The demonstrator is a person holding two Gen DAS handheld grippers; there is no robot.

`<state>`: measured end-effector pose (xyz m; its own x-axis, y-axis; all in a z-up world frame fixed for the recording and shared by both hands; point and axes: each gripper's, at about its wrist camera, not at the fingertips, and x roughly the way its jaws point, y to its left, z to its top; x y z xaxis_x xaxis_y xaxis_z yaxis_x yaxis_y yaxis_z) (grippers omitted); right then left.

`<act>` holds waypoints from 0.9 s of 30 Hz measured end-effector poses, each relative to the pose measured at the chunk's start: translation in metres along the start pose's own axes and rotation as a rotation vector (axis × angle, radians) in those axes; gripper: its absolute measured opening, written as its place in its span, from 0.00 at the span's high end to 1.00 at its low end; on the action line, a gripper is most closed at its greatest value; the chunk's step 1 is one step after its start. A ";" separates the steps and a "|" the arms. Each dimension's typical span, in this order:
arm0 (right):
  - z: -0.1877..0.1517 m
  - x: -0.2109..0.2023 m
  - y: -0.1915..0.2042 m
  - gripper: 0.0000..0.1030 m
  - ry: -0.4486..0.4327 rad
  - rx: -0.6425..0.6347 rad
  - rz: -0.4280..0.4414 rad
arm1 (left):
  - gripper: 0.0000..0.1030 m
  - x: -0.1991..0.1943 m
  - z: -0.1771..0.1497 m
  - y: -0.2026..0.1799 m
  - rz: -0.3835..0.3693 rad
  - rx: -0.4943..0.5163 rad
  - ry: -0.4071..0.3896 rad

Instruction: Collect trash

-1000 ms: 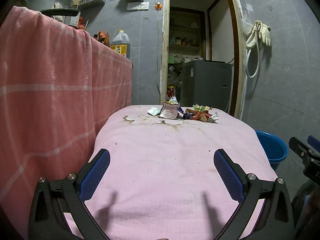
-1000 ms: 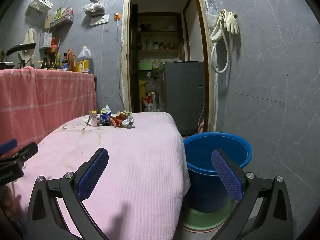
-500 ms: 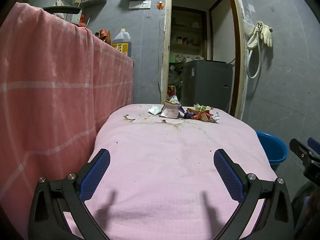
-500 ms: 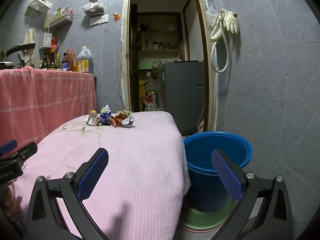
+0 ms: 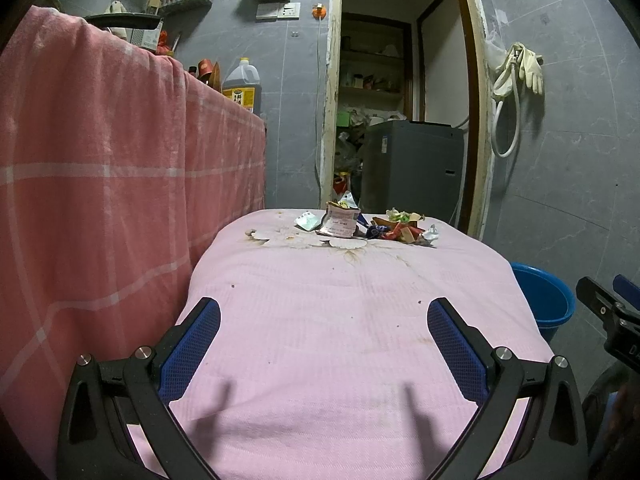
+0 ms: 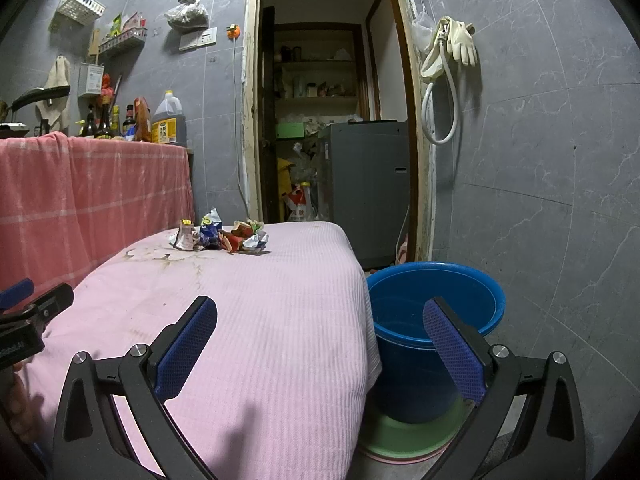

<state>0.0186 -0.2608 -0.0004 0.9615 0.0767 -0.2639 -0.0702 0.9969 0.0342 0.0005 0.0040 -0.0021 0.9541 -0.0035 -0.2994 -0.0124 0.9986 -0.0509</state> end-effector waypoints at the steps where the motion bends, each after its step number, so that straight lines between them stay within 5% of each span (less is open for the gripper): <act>1: 0.000 0.000 0.000 0.00 0.000 0.000 0.000 | 0.02 0.000 0.000 0.000 0.000 0.000 0.000; 27: 0.000 0.000 0.000 0.00 0.001 0.000 0.000 | 0.02 -0.003 0.002 -0.001 0.001 0.001 -0.003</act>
<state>0.0188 -0.2611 -0.0001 0.9612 0.0772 -0.2649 -0.0705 0.9969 0.0348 -0.0015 0.0031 0.0007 0.9549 -0.0019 -0.2970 -0.0135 0.9987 -0.0499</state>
